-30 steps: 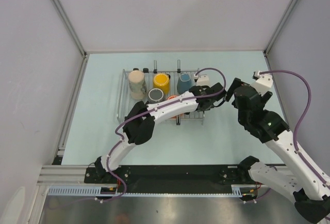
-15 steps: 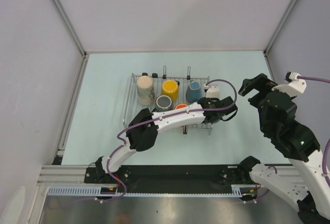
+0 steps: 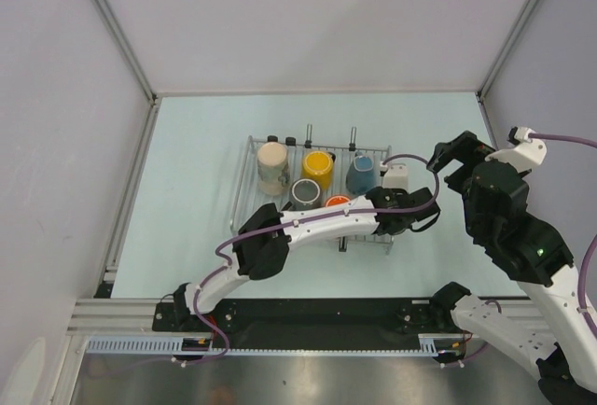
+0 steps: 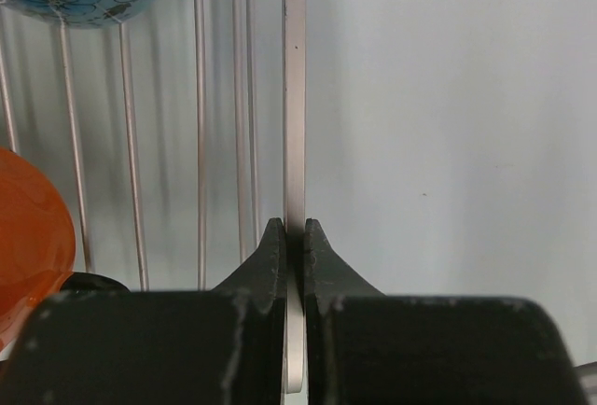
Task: Unload the cups from the dish rack
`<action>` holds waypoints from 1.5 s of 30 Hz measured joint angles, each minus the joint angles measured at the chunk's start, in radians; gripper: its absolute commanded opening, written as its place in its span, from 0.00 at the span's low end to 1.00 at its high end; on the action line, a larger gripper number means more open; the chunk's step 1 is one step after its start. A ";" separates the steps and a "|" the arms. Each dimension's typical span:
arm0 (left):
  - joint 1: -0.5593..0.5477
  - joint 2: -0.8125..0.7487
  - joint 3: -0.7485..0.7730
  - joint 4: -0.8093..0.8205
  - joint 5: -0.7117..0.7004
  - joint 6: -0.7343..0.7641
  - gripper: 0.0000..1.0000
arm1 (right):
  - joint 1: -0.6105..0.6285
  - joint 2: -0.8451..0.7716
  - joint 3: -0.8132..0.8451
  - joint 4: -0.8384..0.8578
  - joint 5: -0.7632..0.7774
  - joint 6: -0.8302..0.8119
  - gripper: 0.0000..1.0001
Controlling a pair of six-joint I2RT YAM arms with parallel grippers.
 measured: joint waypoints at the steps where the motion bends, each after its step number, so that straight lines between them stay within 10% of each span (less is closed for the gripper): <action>1: -0.002 0.000 0.001 0.001 0.003 -0.001 0.00 | 0.000 0.000 0.000 0.000 0.000 0.000 1.00; 10: -0.011 -0.001 -0.003 0.009 -0.003 0.053 0.25 | 0.000 0.003 0.000 0.002 -0.010 -0.005 1.00; 15: -0.035 -0.080 -0.138 0.037 -0.024 0.107 0.85 | 0.000 0.007 0.004 0.003 -0.014 -0.007 1.00; 18: -0.052 -0.156 -0.222 0.045 -0.046 0.132 0.96 | 0.000 0.012 0.006 0.003 -0.018 -0.006 1.00; 37: -0.029 -0.401 -0.309 0.090 -0.157 0.272 1.00 | 0.000 -0.015 0.008 -0.019 -0.003 -0.011 1.00; 45: 0.335 -0.837 -0.652 0.058 -0.210 0.287 0.98 | 0.000 -0.018 -0.045 -0.027 0.004 -0.012 1.00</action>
